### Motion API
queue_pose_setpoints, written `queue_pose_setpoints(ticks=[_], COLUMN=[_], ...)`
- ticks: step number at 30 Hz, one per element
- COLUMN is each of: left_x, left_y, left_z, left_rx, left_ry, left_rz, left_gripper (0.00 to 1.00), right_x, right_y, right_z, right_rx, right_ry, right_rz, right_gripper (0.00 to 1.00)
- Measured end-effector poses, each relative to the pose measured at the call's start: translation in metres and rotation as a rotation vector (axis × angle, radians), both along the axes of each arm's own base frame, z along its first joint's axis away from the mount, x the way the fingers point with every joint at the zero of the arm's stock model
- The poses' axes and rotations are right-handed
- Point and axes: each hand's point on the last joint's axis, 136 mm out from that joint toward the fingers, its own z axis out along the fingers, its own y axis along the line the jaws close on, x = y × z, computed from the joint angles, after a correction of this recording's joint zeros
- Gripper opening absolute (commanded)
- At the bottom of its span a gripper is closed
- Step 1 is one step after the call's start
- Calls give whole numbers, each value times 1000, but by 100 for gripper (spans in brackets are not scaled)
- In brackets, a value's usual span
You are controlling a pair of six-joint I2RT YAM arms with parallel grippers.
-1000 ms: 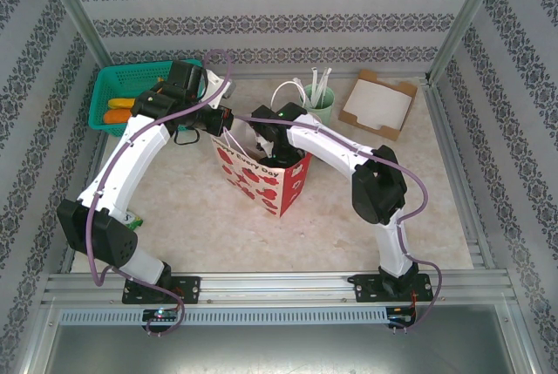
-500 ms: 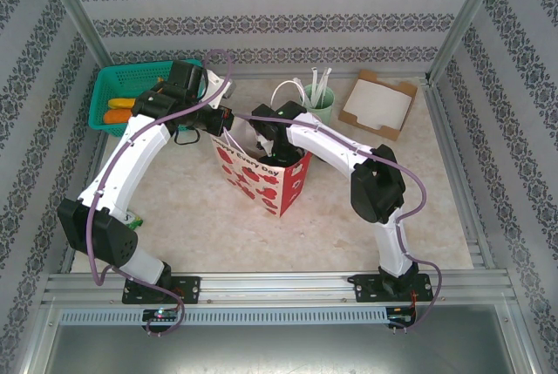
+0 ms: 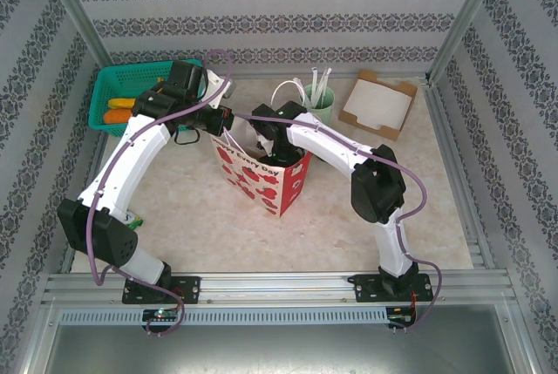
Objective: Pack the takeout coffee
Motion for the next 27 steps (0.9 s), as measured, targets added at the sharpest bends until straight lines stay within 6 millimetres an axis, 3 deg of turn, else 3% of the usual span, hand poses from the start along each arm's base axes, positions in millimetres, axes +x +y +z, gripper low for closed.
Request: queue_pose_setpoints(ticks=[21, 23, 27], left_x=[0, 0, 0], left_y=[0, 0, 0], left_z=[0, 0, 0], left_rx=[0, -1, 1], left_ry=[-1, -1, 1], left_rz=[0, 0, 0], left_gripper=[0, 0, 0], right_x=[1, 1, 4], right_y=[1, 1, 2], right_z=[1, 1, -1], right_rx=[5, 6, 8], right_ry=[-7, -7, -20], right_rz=[-3, -5, -9], right_gripper=[88, 97, 98])
